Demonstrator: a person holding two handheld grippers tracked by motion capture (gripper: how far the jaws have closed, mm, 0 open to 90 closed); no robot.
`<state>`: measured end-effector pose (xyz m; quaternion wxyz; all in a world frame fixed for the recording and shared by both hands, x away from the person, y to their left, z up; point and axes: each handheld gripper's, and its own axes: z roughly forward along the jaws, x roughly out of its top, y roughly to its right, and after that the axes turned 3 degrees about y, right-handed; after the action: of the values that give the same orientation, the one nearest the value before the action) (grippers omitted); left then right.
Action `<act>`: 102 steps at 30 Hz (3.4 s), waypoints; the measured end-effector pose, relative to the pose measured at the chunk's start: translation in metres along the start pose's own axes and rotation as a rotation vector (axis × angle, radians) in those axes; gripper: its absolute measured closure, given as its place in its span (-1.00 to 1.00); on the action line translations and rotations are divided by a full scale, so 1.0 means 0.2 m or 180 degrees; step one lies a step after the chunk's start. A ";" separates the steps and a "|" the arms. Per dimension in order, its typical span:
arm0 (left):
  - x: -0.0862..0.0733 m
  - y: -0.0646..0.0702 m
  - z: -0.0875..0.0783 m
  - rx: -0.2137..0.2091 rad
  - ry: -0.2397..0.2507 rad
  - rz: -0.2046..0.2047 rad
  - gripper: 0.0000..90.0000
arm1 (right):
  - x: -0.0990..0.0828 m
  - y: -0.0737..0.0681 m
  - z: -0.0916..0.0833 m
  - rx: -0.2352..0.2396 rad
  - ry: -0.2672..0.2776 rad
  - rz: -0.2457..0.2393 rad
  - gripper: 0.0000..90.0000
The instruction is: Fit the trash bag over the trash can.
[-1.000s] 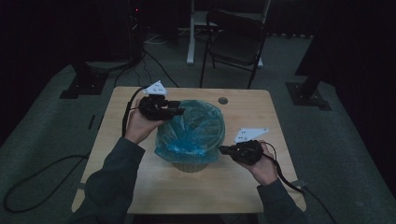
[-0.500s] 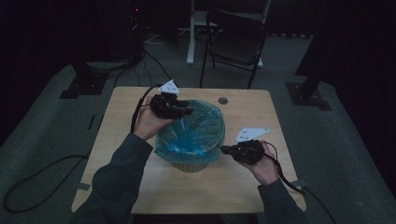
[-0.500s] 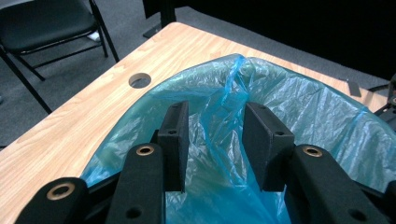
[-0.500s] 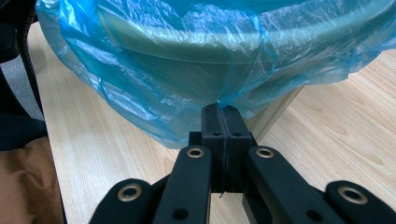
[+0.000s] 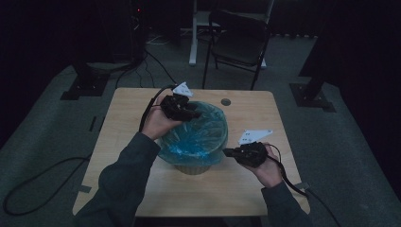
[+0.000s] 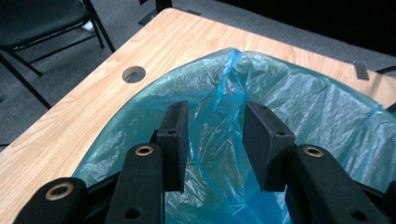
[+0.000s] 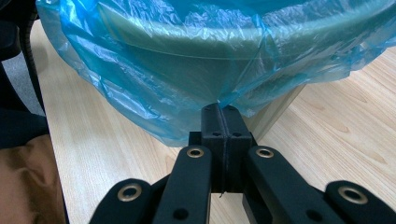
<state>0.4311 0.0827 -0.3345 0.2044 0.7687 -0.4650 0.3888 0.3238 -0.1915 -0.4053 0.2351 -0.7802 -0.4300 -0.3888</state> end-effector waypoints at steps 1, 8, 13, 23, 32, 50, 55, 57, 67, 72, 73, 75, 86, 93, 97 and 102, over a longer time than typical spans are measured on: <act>0.00 0.00 0.00 0.0000 0.0000 0.0000 0.36 | 0.00 0.00 0.00 0.0000 0.0000 0.0000 1.00; 0.00 0.01 0.05 0.0098 -0.0216 0.0072 0.36 | 0.00 0.00 0.00 0.0003 0.0002 0.0001 1.00; 0.01 0.02 0.08 0.0086 -0.0288 0.0106 0.35 | 0.00 0.00 0.00 0.0010 0.0000 -0.0002 1.00; 0.02 0.03 0.16 0.0118 -0.0463 0.0162 0.35 | 0.00 0.00 0.00 0.0015 -0.0003 -0.0004 1.00; 0.04 0.05 0.22 0.0111 -0.0621 0.0248 0.33 | 0.00 0.00 0.00 0.0016 -0.0012 -0.0009 1.00; 0.03 0.09 0.30 0.0135 -0.1076 0.0459 0.32 | -0.01 0.00 0.00 0.0030 -0.0027 -0.0003 1.00; 0.02 0.09 0.31 0.0130 -0.1158 0.0477 0.32 | -0.01 0.00 0.00 0.0031 -0.0037 -0.0002 1.00; 0.02 0.09 0.31 0.0133 -0.1185 0.0488 0.32 | -0.01 0.00 0.00 0.0030 -0.0038 0.0000 1.00; 0.02 0.09 0.35 0.0155 -0.1364 0.0531 0.32 | -0.01 0.00 0.00 0.0032 -0.0044 -0.0007 1.00; 0.02 0.09 0.36 0.0150 -0.1465 0.0551 0.32 | -0.01 0.00 0.00 0.0033 -0.0044 -0.0005 1.00; 0.01 0.09 0.37 0.0152 -0.1477 0.0552 0.32 | -0.01 0.00 0.00 0.0034 -0.0046 -0.0004 1.00; 0.01 0.09 0.38 0.0148 -0.1519 0.0553 0.32 | -0.01 0.00 0.00 0.0034 -0.0047 -0.0007 1.00; 0.00 0.12 0.41 0.0192 -0.1708 0.0734 0.29 | -0.01 0.00 0.00 0.0034 -0.0054 -0.0012 1.00; -0.02 0.13 0.44 0.0241 -0.1924 0.0861 0.27 | -0.01 0.00 0.00 0.0034 -0.0049 -0.0013 1.00; -0.03 0.14 0.45 0.0237 -0.1950 0.0889 0.27 | -0.01 0.00 0.00 0.0035 -0.0052 -0.0008 1.00; -0.03 0.14 0.46 0.0229 -0.2016 0.0940 0.27 | -0.01 0.00 0.00 0.0034 -0.0054 -0.0005 1.00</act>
<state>0.4417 0.0103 -0.3978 -0.0357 0.7823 -0.5975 0.1726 0.3224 -0.1926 -0.4070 0.2354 -0.7818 -0.4346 -0.3801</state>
